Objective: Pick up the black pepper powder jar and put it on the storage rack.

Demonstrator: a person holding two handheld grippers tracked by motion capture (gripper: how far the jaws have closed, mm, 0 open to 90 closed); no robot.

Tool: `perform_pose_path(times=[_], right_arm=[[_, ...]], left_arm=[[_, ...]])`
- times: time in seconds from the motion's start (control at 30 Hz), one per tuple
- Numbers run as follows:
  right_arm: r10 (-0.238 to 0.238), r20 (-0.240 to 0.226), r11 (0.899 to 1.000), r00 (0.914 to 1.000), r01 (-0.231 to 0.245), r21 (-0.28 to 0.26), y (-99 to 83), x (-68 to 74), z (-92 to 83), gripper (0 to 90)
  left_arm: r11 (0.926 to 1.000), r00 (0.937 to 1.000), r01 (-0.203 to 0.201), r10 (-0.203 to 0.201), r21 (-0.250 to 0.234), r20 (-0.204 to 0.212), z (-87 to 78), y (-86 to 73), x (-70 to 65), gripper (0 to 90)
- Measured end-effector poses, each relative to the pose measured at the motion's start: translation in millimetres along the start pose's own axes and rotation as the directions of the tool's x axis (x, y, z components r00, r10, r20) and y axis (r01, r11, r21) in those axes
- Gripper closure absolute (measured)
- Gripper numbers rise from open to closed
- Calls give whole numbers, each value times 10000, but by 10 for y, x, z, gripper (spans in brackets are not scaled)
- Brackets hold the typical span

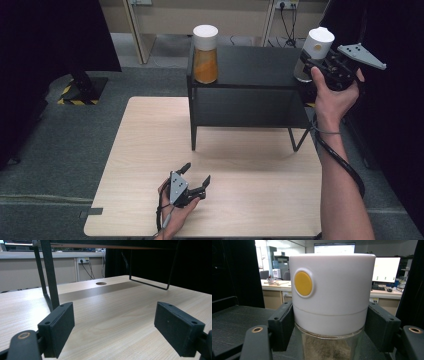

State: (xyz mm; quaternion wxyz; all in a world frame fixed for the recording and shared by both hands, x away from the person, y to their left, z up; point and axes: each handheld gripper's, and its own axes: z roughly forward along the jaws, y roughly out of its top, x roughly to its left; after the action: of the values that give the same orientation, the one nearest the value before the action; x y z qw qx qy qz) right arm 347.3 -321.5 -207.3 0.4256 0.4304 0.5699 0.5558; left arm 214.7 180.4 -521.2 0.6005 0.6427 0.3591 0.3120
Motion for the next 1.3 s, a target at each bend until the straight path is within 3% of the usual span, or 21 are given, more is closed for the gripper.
perform_pose_path(times=[0.8, 1.07, 1.3], right_arm=[[409, -84, 9992, 9991, -409, -43, -11, -25, 26, 283], [680, -169, 9977, 9975, -681, -40, 4, -36, 23, 140], [495, -105, 9987, 9987, -494, 98, 37, -19, 1, 66]], left_arm=[[10000, 10000, -32, 32, 2, -2, 3, 1, -5, 159], [10000, 10000, -54, 54, -3, -5, 2, -1, -9, 159], [10000, 10000, -57, 57, -2, -11, 2, 0, -10, 159]])
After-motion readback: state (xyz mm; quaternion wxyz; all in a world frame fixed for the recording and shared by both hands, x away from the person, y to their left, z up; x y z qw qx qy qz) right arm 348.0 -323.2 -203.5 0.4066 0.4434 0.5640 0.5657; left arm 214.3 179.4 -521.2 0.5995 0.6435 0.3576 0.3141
